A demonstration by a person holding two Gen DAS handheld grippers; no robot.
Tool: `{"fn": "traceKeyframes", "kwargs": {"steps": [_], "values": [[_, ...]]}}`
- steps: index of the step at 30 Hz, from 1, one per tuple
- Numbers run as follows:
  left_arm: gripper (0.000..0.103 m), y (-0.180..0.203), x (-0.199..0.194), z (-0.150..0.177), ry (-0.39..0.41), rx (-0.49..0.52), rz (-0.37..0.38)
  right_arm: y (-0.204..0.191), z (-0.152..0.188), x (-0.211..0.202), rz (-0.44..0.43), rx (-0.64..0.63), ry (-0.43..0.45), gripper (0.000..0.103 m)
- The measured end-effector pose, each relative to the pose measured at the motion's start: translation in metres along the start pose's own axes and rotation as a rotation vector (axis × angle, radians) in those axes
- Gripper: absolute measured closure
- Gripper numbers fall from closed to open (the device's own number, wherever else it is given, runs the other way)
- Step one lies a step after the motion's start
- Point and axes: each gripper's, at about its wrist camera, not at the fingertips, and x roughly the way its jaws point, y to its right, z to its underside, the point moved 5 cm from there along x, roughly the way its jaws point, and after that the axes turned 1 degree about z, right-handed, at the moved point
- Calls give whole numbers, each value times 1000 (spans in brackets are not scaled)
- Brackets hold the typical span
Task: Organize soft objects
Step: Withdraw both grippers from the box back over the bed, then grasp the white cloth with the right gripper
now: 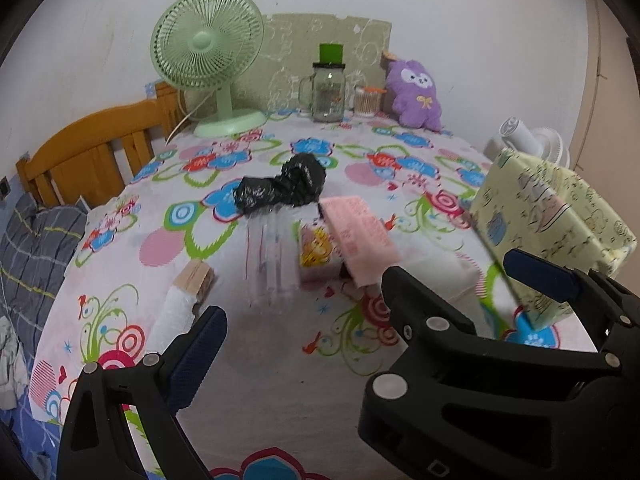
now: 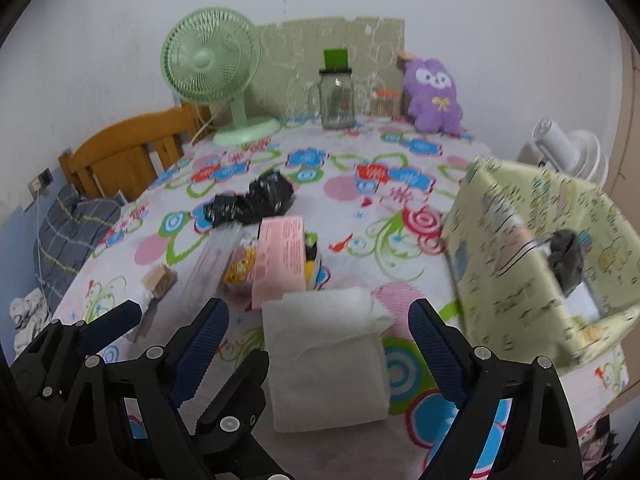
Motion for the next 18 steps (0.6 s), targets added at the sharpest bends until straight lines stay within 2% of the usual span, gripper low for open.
{"fn": "traceKeyframes", "kwargs": {"steps": [18], "values": [[7, -4, 33, 14, -97, -7, 1, 4, 17, 48, 20, 18, -143, 12]]}}
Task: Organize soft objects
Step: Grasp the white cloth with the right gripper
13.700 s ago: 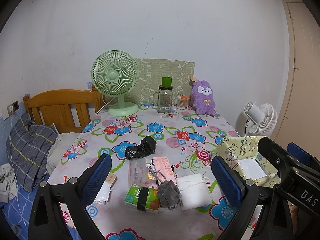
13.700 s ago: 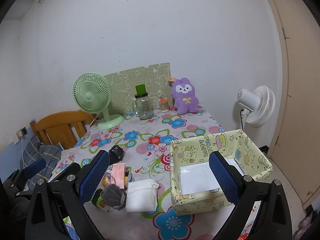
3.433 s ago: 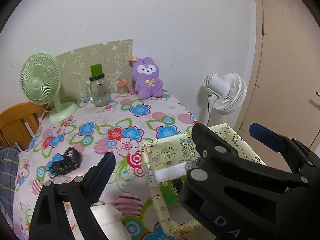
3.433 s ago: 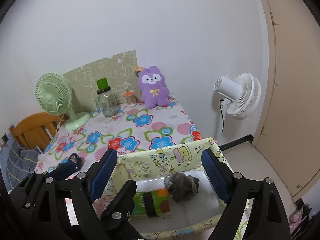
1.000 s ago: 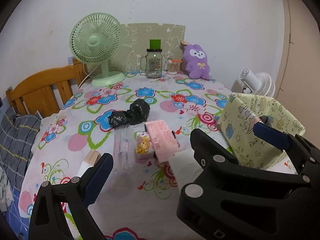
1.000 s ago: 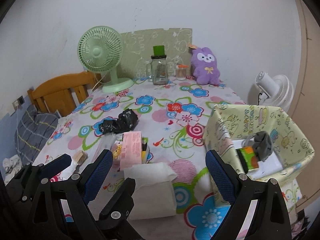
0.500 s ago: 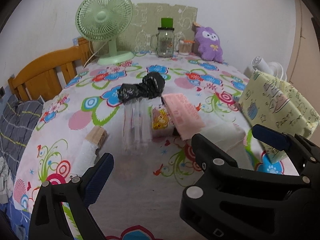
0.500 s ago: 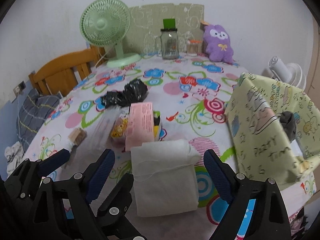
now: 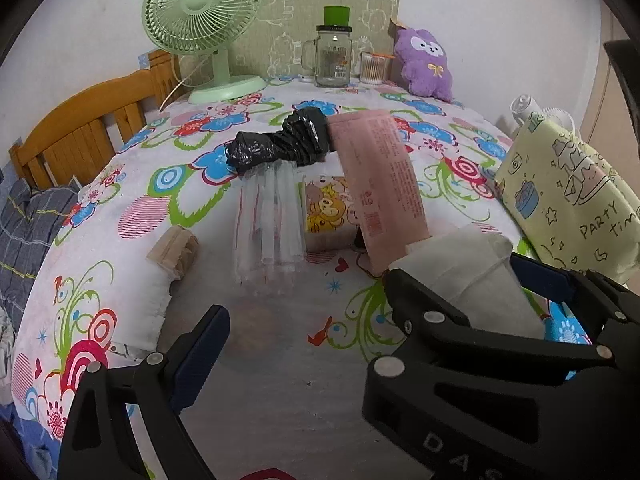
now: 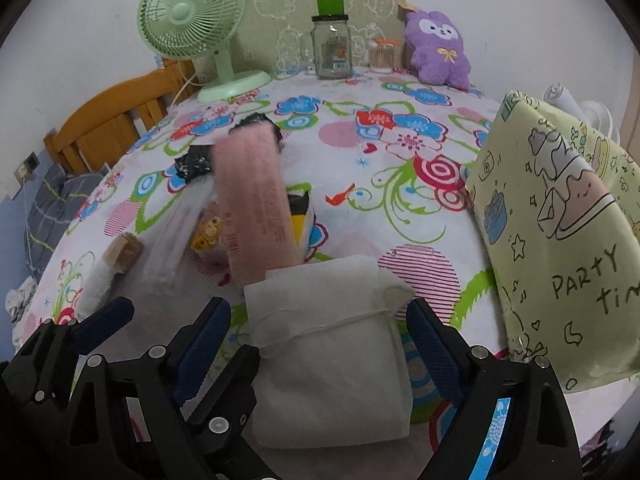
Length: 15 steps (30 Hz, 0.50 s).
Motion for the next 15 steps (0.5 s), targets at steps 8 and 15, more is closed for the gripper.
{"fn": "traceKeyframes", "kwargs": {"steps": [8, 15], "values": [[7, 2, 3, 2, -13, 8, -5, 0, 4, 4, -12, -3, -19, 27], [7, 3, 1, 3, -21, 1, 12, 1, 5, 1, -15, -4, -11, 48]]}}
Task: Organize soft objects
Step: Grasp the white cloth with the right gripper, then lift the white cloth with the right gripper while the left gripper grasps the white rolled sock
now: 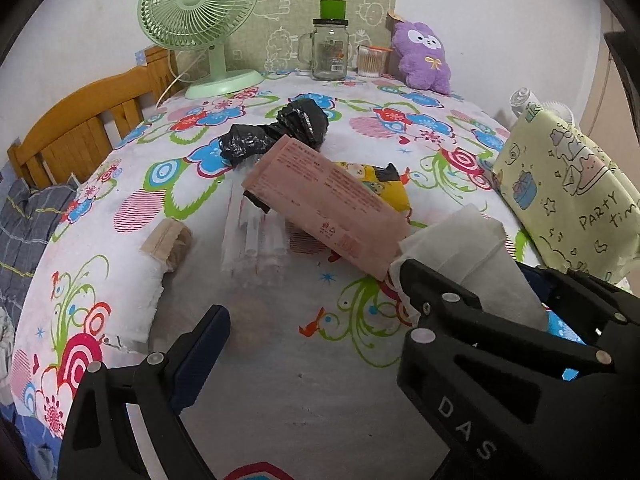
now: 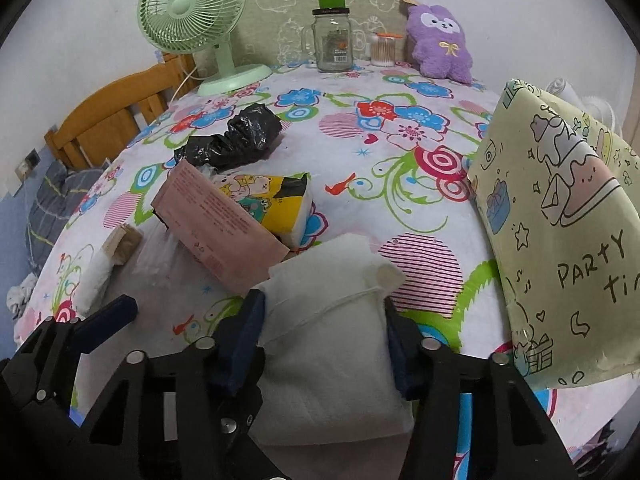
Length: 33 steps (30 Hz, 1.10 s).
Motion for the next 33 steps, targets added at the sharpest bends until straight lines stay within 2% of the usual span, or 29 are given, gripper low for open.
{"fn": "traceKeyframes", "kwargs": {"steps": [5, 7, 16, 26, 28, 29, 33], "values": [[7, -1, -3, 0, -2, -14, 17, -2, 1, -5, -25, 6, 5, 55], [8, -3, -9, -3, 23, -9, -26, -2, -1, -9, -5, 4, 20, 66], [8, -13, -25, -13, 61, -8, -50, -10, -12, -22, -17, 4, 62, 75], [8, -49, -30, -24, 77, -68, -119, -29, -28, -33, -35, -11, 107, 77], [12, -59, -29, -23, 75, -90, -132, -33, -29, -32, -36, -10, 105, 77], [19, -64, -28, -23, 76, -105, -144, -34, -30, -31, -36, -8, 104, 77], [24, -77, -20, -20, 51, -132, -156, -39, -31, -26, -32, -10, 95, 77]]}}
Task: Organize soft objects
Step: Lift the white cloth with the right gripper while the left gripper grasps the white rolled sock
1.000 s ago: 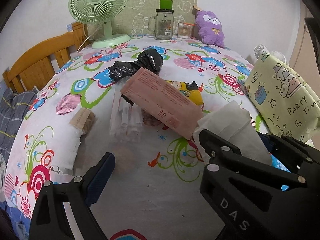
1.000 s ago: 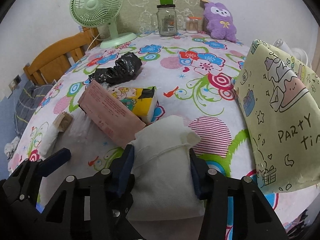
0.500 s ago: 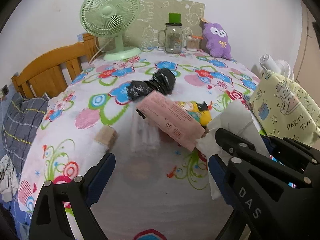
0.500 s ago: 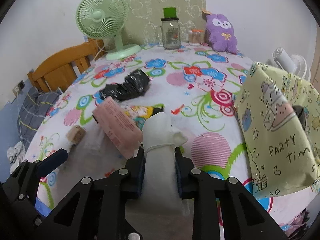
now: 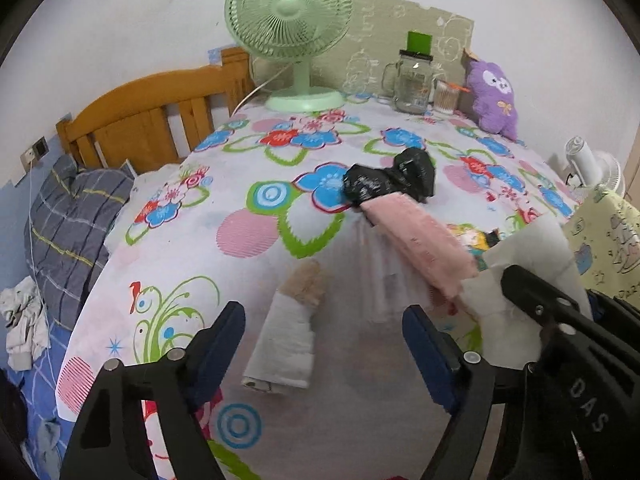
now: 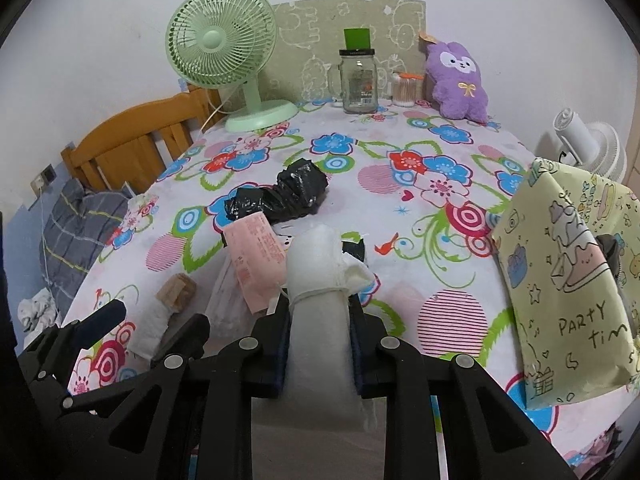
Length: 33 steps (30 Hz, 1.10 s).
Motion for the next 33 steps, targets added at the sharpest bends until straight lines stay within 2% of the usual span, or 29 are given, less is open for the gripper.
{"fn": "traceKeyframes", "kwargs": {"steps": [8, 11, 13, 15, 16, 18, 20, 33], "values": [[33, -5, 16, 6, -41, 9, 12, -8, 4, 14, 6, -6, -30, 77], [38, -6, 22, 10, -64, -3, 13, -10, 7, 18, 8, -5, -43, 77], [43, -5, 21, 10, -52, 1, 13, -10, 7, 19, 9, -4, -47, 77], [58, -2, 20, 10, -50, 3, 20, -10, 7, 21, 9, -5, -50, 77], [60, -1, 20, 10, -49, 6, 22, -10, 7, 21, 8, -4, -52, 77], [73, 4, 19, 10, -48, 16, 32, -10, 7, 22, 6, -5, -53, 77], [81, 7, 19, 10, -50, 21, 39, -10, 8, 22, 4, -3, -53, 77], [84, 26, 0, 7, -26, 42, 38, 1, 8, 7, -21, 21, -32, 76]]}}
